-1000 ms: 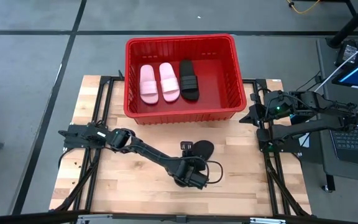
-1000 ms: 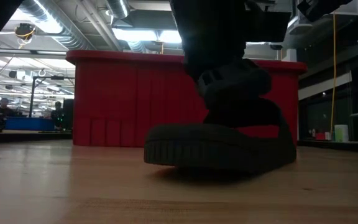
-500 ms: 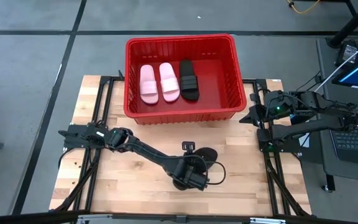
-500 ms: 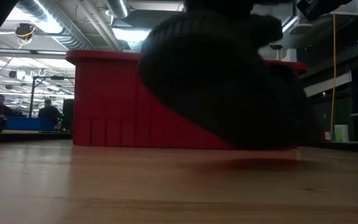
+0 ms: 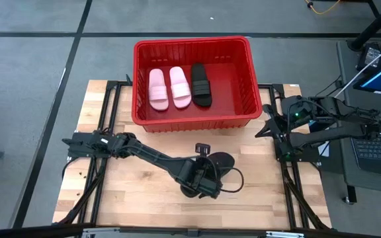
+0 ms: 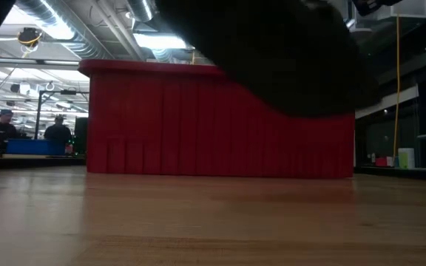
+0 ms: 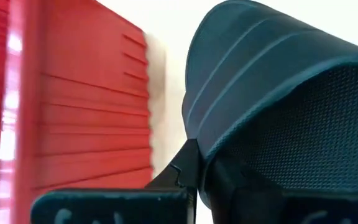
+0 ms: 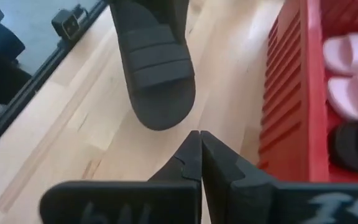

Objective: Pick and place slides into bin
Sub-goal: Put the black slide into the red bin

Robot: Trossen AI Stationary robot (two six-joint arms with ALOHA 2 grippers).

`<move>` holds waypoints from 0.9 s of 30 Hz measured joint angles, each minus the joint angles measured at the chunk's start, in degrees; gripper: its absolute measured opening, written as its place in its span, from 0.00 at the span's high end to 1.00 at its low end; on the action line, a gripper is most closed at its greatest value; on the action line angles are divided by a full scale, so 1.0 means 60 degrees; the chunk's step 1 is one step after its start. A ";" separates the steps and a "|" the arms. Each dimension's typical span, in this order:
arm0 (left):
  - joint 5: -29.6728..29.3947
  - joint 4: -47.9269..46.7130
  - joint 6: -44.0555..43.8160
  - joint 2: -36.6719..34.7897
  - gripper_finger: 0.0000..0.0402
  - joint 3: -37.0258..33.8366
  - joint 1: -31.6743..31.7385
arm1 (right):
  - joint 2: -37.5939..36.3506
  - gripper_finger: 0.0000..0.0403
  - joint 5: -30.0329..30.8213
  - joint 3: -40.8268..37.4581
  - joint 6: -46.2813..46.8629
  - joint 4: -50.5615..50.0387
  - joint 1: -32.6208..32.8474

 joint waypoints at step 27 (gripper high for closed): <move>0.1026 -0.0381 0.5363 -0.3403 0.99 0.0025 0.0874 | 0.2052 0.91 -0.1228 0.2161 -0.1310 0.0702 0.0004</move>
